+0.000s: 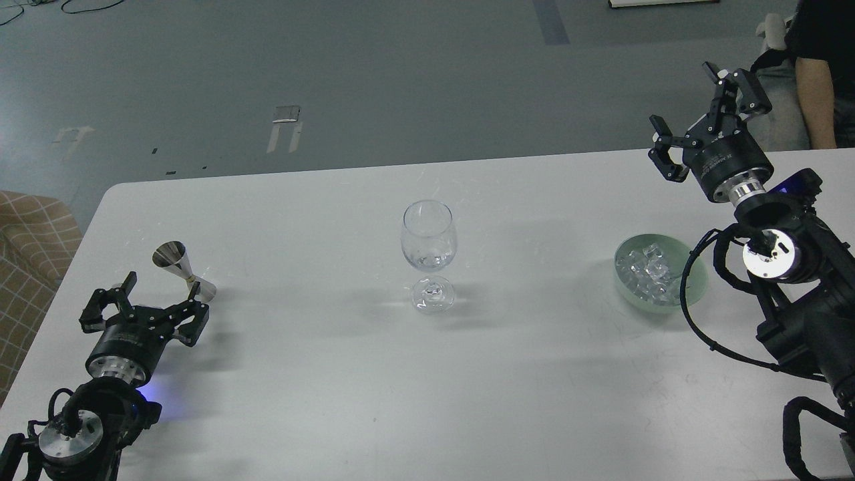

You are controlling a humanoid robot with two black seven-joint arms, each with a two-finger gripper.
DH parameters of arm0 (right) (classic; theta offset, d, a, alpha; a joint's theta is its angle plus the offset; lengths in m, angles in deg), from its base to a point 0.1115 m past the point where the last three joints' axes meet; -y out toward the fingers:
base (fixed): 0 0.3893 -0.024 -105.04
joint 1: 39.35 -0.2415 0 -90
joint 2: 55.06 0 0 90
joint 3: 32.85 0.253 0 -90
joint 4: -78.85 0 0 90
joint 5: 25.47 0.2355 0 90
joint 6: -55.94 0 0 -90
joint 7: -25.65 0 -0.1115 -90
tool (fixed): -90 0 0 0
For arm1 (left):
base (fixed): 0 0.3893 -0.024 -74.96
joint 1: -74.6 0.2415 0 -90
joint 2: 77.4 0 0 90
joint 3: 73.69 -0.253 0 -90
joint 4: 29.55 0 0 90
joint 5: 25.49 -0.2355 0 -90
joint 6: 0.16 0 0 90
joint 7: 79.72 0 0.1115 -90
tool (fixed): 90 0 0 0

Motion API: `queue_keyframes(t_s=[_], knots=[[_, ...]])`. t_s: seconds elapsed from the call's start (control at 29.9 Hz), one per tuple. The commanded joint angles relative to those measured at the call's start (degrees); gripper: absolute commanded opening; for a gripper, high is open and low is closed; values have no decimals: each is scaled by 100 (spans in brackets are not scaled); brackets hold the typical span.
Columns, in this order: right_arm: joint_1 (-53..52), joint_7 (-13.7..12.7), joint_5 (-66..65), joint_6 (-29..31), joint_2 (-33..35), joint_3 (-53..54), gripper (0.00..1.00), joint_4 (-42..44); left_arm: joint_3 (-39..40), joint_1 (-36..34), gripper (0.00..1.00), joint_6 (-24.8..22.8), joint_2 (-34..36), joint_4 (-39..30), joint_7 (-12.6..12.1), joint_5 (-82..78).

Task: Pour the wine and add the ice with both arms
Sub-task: 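Open the left gripper and release the metal jigger cup, then raise the left gripper away from the jigger cup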

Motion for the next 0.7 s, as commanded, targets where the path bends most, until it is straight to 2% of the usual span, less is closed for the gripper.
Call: queue_keyframes(t_s=[0.0,0.2,0.3,0.43,0.67], knots=[[0,-3,5,1,8,9,100,0,106,272,96,-19,15,-170,-73,2],[-9,-3,5,-7,8,9,100,0,290,563,96,-54,235,-293,-135,2],[0,-3,5,1,17,9,100,0,448,642,96,-221,419,-294,-144,2],[0,-3,5,-7,9,9,100,0,730,713,97,-555,902,-294,-100,-6],[-17,-3,5,-7,0,9,100,0,660,450,98,-599,1869,-258,-82,-103]])
